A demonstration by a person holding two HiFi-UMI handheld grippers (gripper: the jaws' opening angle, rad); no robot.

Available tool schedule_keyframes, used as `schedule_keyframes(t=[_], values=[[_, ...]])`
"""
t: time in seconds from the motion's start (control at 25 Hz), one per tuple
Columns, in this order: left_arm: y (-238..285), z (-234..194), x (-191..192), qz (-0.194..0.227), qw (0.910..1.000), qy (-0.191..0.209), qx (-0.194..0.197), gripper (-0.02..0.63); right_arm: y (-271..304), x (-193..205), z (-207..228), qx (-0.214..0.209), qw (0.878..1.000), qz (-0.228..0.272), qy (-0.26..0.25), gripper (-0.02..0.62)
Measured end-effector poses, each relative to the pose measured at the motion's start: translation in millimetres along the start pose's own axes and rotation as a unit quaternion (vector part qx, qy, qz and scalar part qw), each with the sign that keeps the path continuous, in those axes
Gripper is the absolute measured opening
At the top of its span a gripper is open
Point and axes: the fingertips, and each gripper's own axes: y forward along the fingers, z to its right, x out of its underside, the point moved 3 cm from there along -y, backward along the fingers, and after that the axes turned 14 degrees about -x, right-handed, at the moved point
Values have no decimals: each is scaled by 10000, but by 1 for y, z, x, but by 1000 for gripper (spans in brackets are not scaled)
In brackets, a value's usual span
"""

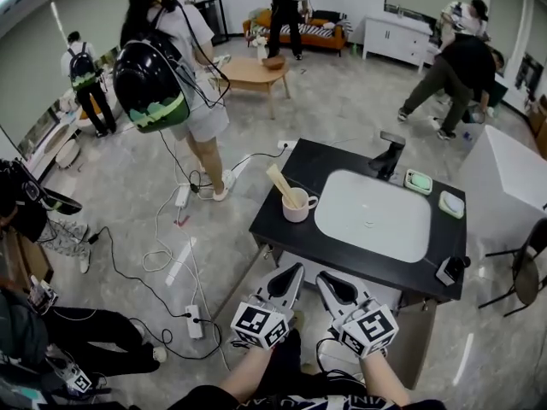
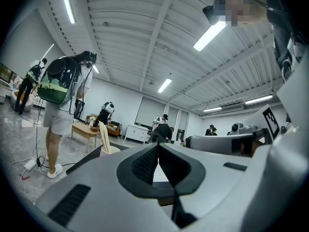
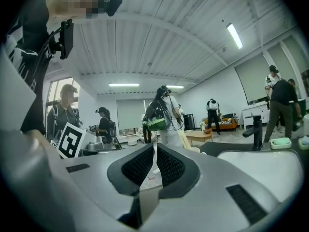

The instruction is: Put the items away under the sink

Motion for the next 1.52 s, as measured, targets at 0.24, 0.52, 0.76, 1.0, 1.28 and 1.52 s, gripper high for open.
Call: schedule_keyframes(t=[0.24, 0.52, 0.76, 1.0, 1.28, 1.52], values=[[39, -28, -1, -98, 9999, -24, -24, 9, 37, 3, 37, 49, 9999, -78, 117, 43], [74, -55, 2, -252, 9997, -40, -44, 9, 65, 12, 70, 125, 9993, -207, 299, 43], [95, -72, 16, -459, 9989, -113, -70, 11, 77, 26, 96, 294, 9975, -385, 507, 43], [115, -90, 24, -642, 9979, -118, -18, 11, 93, 36, 120, 450, 9949, -629, 651, 44], [144, -124, 19, -594, 9978, -92, -273, 50, 115, 43, 148, 509, 9929, -781, 736, 44], [178, -151, 10, -586, 9971, -184, -456, 196, 133, 42, 163, 447, 9929, -845, 707, 44]])
